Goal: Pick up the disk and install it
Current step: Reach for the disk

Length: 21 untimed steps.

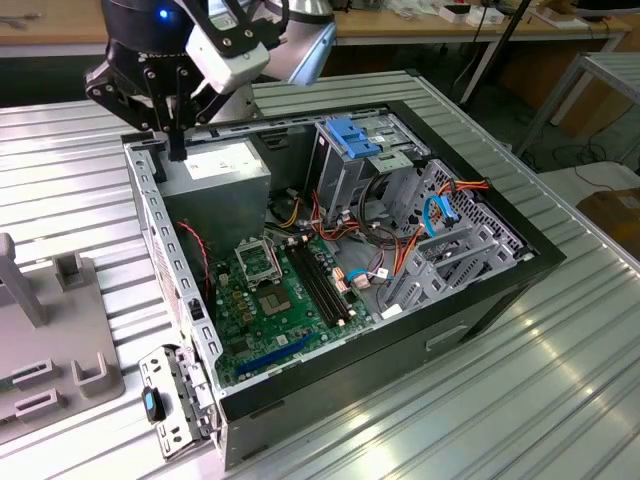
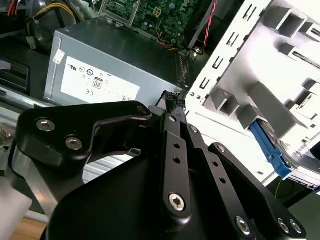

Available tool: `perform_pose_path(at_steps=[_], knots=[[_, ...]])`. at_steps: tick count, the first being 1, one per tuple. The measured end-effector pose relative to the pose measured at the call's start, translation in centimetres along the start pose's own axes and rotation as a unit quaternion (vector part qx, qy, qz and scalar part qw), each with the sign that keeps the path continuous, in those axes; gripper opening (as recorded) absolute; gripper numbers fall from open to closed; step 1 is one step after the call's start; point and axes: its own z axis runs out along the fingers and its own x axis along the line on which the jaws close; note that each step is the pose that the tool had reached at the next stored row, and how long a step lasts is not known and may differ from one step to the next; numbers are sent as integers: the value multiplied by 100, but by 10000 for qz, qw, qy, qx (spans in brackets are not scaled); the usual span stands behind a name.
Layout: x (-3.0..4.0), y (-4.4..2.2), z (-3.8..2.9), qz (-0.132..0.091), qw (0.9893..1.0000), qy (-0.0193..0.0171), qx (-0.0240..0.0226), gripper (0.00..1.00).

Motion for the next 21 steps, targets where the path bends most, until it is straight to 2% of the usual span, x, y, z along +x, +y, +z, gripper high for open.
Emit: perform_pose_path(at_steps=[6,11,17,21], knots=[[193,-18,-5,34,10000,-1,1,11],[278,-26,-7,57,10000,-2,1,11],[418,-40,-11,94,10000,-4,2,11],[654,-62,-17,132,9999,-5,3,11]])
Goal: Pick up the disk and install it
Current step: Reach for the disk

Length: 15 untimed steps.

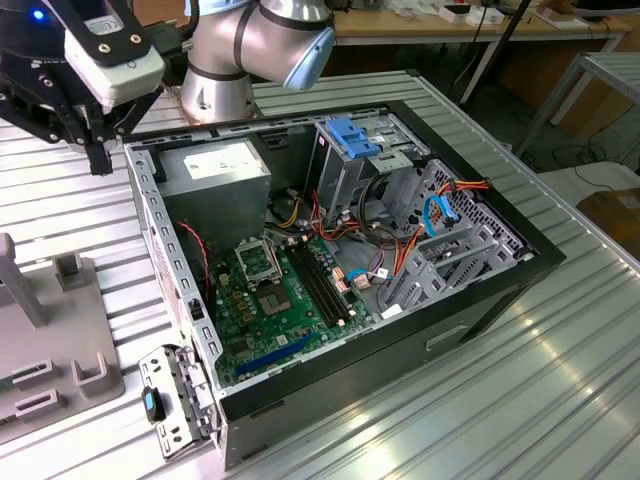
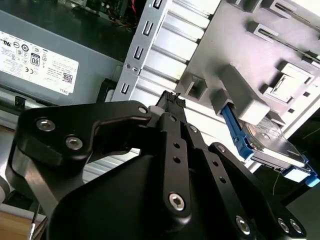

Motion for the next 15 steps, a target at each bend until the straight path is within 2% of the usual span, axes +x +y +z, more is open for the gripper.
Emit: perform_pose_path(at_steps=[1,7,12,14,15], knots=[[65,-8,-2,11,10000,0,0,11],[250,-26,-6,57,10000,-2,1,11],[271,-20,-6,63,10000,-3,1,11],[286,37,-3,62,10000,-2,2,11],[316,61,-1,62,10000,-2,2,11]])
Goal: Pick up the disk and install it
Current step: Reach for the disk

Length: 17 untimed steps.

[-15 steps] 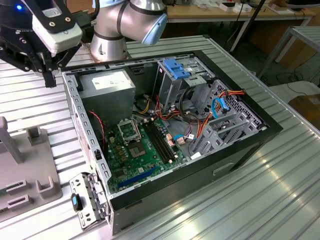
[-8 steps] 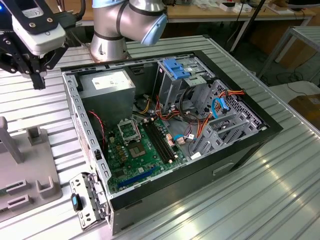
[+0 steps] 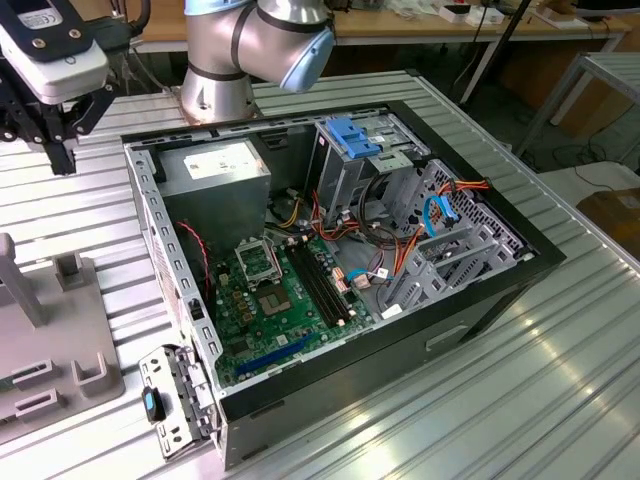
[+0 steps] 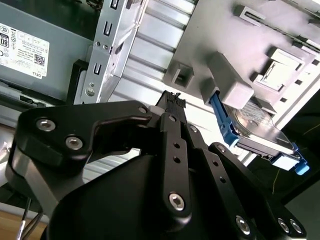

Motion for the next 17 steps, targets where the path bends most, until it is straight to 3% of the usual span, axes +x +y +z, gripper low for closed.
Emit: perform_pose_path(at_steps=[2,3,7,10,11,15,17], knots=[[61,2,2,0,10000,0,0,11],[169,-6,3,-1,10000,0,0,11],[457,-30,4,0,10000,0,0,11],[593,-44,5,0,10000,0,0,11],[625,-47,5,1,10000,0,1,11],[626,-48,4,0,10000,0,5,11],[627,-48,6,1,10000,20,7,11]])
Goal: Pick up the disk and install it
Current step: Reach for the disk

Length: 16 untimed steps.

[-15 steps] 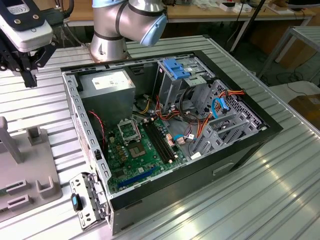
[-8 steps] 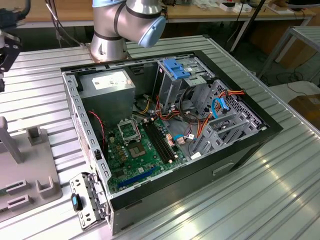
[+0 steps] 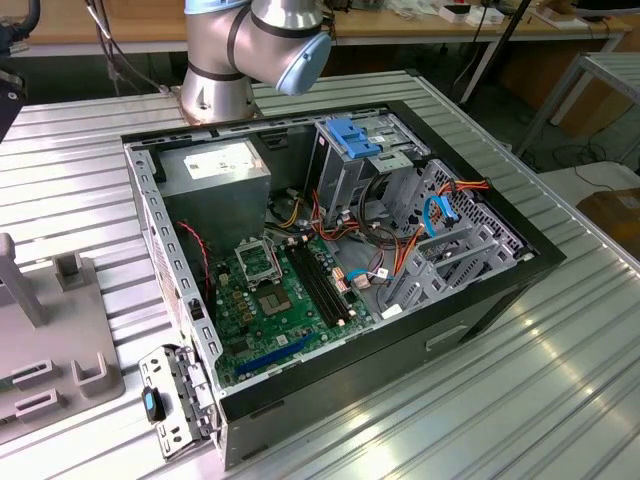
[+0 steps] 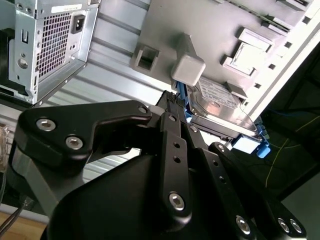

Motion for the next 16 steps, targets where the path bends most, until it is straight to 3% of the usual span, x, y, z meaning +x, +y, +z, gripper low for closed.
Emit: perform_pose_path(at_steps=[1,2,11,14,16], knots=[[-1,0,2,2,10000,77,11,11],[0,0,2,3,10000,97,13,11],[20,-1,4,-13,9999,109,15,11],[110,-13,2,-13,9999,110,15,11],[224,-25,3,-12,9999,110,15,11]])
